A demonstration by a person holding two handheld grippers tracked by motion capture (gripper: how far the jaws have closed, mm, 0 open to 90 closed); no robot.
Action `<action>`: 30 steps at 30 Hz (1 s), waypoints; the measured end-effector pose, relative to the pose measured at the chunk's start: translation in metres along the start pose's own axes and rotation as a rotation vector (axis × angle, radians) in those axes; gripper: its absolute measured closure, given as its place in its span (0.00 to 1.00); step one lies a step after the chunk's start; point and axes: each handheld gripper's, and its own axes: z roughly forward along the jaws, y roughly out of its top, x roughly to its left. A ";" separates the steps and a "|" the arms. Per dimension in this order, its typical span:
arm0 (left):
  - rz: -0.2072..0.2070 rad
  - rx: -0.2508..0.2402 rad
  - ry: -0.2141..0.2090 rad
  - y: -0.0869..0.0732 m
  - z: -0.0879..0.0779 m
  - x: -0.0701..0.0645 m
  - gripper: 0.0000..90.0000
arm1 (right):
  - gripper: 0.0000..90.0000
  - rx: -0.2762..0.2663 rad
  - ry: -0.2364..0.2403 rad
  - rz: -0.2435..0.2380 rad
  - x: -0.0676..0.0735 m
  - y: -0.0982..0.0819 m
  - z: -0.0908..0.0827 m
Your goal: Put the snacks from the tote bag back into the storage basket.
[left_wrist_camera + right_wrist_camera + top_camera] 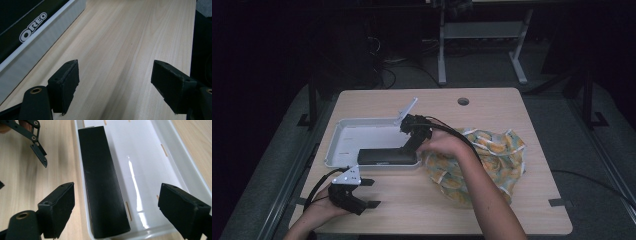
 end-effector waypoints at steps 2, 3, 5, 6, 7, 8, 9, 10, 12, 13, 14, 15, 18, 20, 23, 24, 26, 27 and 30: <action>-0.001 -0.001 -0.005 0.000 0.001 0.000 0.25 | 0.15 -0.008 -0.004 0.012 0.000 -0.004 -0.004; 0.002 0.001 -0.004 0.000 0.002 -0.001 0.25 | 0.15 -0.011 -0.007 0.013 -0.001 -0.007 -0.006; 0.010 0.005 -0.005 0.000 0.002 0.000 0.25 | 0.15 -0.013 -0.012 0.021 0.000 -0.012 -0.010; 0.008 0.005 -0.006 0.000 0.002 0.000 0.25 | 0.15 -0.014 -0.011 0.032 0.000 -0.014 -0.013; 0.006 0.004 -0.006 0.000 0.002 0.000 0.25 | 0.15 -0.021 -0.014 0.034 0.000 -0.016 -0.016; 0.004 0.004 -0.006 0.000 0.002 0.000 0.25 | 0.15 -0.026 -0.016 0.039 0.000 -0.019 -0.018; 0.005 0.003 -0.004 0.000 0.002 0.000 0.25 | 0.15 -0.031 -0.020 0.040 0.000 -0.022 -0.021; 0.004 0.003 -0.003 0.000 0.002 0.000 0.25 | 0.15 -0.039 -0.022 0.043 0.000 -0.024 -0.025; 0.005 0.003 -0.002 -0.001 0.002 0.000 0.25 | 0.15 -0.055 -0.024 0.058 0.002 -0.030 -0.033; 0.004 0.003 -0.002 -0.001 0.002 0.000 0.25 | 0.15 -0.065 -0.028 0.058 0.002 -0.031 -0.035; 0.000 0.001 -0.001 -0.001 0.002 0.000 0.25 | 0.15 -0.067 -0.029 0.060 0.002 -0.033 -0.038; -0.006 -0.001 -0.002 -0.001 0.002 0.000 0.25 | 0.15 -0.074 -0.038 0.061 0.004 -0.036 -0.042; -0.006 0.003 -0.004 -0.001 0.003 0.000 0.25 | 0.15 -0.080 -0.053 0.073 0.006 -0.045 -0.052; -0.002 0.008 -0.004 -0.001 0.003 0.000 0.25 | 0.15 -0.084 -0.064 0.092 0.008 -0.051 -0.059; -0.001 0.006 -0.003 -0.001 0.003 0.000 0.25 | 0.14 -0.062 -0.093 0.120 0.013 -0.059 -0.068; -0.002 0.004 -0.003 -0.001 0.004 0.000 0.25 | 0.14 -0.071 -0.106 0.113 0.013 -0.063 -0.071; -0.002 0.006 0.000 -0.001 0.003 0.000 0.25 | 0.15 -0.080 -0.106 0.134 0.014 -0.069 -0.076; -0.003 0.006 0.001 -0.001 0.003 0.000 0.25 | 0.15 -0.080 -0.114 0.141 0.015 -0.073 -0.080; -0.004 0.006 0.001 -0.001 0.002 0.000 0.25 | 0.14 -0.087 -0.133 0.161 0.017 -0.084 -0.087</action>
